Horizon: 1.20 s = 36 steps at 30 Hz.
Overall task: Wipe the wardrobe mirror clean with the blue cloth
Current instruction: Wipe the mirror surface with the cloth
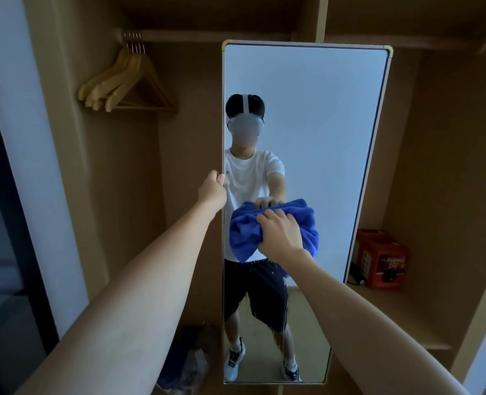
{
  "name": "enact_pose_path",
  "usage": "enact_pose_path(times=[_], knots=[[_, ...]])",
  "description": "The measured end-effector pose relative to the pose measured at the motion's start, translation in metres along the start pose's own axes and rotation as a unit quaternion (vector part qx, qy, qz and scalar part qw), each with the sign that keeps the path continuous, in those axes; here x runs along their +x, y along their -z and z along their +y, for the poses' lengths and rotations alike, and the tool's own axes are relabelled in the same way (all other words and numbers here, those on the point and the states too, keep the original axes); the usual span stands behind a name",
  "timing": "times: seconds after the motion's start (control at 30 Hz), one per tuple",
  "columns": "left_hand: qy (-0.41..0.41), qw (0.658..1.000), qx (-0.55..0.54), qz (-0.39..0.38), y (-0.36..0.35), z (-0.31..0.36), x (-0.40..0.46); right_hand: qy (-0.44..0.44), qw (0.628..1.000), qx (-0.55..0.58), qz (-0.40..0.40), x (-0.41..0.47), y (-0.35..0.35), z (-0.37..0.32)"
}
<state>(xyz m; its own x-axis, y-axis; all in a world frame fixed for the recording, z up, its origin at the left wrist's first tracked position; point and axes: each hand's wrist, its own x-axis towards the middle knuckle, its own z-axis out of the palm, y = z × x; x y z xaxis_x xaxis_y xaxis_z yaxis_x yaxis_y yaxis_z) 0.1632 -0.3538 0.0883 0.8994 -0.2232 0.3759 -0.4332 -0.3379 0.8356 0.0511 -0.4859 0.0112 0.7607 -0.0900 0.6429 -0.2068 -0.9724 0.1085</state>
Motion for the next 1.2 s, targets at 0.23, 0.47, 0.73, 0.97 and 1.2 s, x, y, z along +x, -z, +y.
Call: enact_pose_path(times=[0.23, 0.47, 0.73, 0.97, 1.2], knots=[[-0.015, 0.999, -0.030, -0.007, -0.002, -0.003, 0.001, -0.125, 0.956, 0.083, 0.254, 0.043, 0.058, 0.005], [-0.003, 1.000, -0.007, 0.011, -0.003, -0.002, -0.001, -0.097, 0.986, 0.030, 0.132, 0.035, 0.025, 0.001], [0.024, 1.000, 0.001, 0.009, -0.004, 0.002, -0.004, 0.023, 0.999, -0.034, -0.010, -0.007, -0.015, -0.005], [0.001, 1.000, -0.022, 0.018, -0.006, -0.004, 0.001, -0.107, 0.969, 0.142, 0.171, 0.035, 0.042, 0.001], [0.002, 1.000, 0.004, 0.008, -0.004, 0.002, -0.008, -0.077, 0.973, 0.074, 0.205, 0.056, 0.058, 0.014]])
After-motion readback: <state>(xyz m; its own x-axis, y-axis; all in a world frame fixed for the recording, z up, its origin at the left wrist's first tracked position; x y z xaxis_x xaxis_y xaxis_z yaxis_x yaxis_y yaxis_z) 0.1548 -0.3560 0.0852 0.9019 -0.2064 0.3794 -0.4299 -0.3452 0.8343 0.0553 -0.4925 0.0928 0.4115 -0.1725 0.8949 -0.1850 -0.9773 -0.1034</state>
